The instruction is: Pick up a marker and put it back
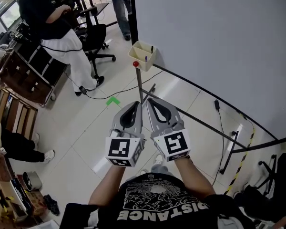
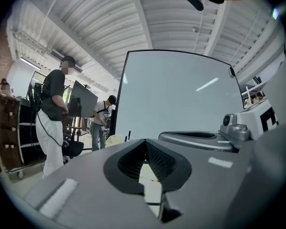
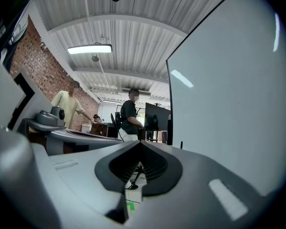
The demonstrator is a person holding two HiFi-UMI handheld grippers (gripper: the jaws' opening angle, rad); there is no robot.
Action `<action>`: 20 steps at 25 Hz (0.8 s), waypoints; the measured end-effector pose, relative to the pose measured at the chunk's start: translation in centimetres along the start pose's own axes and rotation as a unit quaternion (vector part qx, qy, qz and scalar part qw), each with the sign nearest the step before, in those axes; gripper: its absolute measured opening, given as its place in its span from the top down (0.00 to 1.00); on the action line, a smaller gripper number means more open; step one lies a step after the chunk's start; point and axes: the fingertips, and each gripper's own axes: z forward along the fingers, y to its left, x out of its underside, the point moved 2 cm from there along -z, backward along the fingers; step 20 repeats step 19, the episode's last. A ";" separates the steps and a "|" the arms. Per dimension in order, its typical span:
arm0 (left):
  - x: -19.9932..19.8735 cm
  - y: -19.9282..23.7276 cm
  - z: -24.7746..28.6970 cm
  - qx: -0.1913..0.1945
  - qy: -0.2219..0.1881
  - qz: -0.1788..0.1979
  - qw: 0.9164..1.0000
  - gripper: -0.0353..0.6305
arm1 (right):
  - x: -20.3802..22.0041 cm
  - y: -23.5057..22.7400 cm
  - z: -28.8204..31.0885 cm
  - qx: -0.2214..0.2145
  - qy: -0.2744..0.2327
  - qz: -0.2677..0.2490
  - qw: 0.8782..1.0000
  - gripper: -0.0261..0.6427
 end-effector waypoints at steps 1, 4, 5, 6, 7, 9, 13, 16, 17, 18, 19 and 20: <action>0.0 0.0 -0.5 0.002 0.000 0.000 1.000 0.94 | 0.0 0.5 -0.3 0.003 0.001 0.000 1.000 0.96; 0.0 -0.3 -1.9 0.014 -0.002 -0.002 1.000 0.94 | -0.2 1.6 -1.5 0.015 0.005 0.000 1.000 0.96; -0.1 -0.5 -2.4 0.017 -0.003 -0.004 1.000 0.94 | -0.4 2.0 -1.9 0.017 0.006 -0.001 1.000 0.96; -0.2 -0.7 -2.9 0.019 -0.003 -0.006 1.000 0.94 | -0.5 2.4 -2.3 0.019 0.007 -0.002 1.000 0.96; -0.2 -0.8 -3.2 0.021 -0.004 -0.007 1.000 0.94 | -0.6 2.6 -2.6 0.021 0.007 -0.002 1.000 0.96; -0.1 -1.1 -3.6 0.027 -0.004 -0.007 1.000 0.94 | -0.6 2.8 -3.0 0.026 0.007 -0.004 1.000 0.96; 0.0 -1.5 -4.5 0.036 -0.002 -0.008 0.999 0.94 | -0.8 3.4 -3.8 0.035 0.011 -0.006 0.999 0.96; 0.4 -0.9 -5.1 0.039 -0.001 -0.009 0.999 0.94 | -0.4 4.1 -3.7 0.038 0.012 -0.004 0.999 0.96; 0.5 -0.5 -5.2 0.040 0.000 -0.009 0.999 0.94 | -0.2 4.4 -3.5 0.039 0.012 -0.004 0.999 0.96; 0.6 -0.1 -5.3 0.040 0.000 -0.009 0.999 0.94 | -0.1 4.7 -3.2 0.039 0.013 -0.005 0.999 0.96; 0.8 0.4 -5.5 0.041 0.001 -0.009 0.999 0.94 | 0.1 5.0 -2.9 0.040 0.014 -0.005 0.999 0.96; 0.8 0.4 -5.5 0.041 0.001 -0.009 0.999 0.94 | 0.1 5.0 -2.9 0.040 0.014 -0.005 0.999 0.96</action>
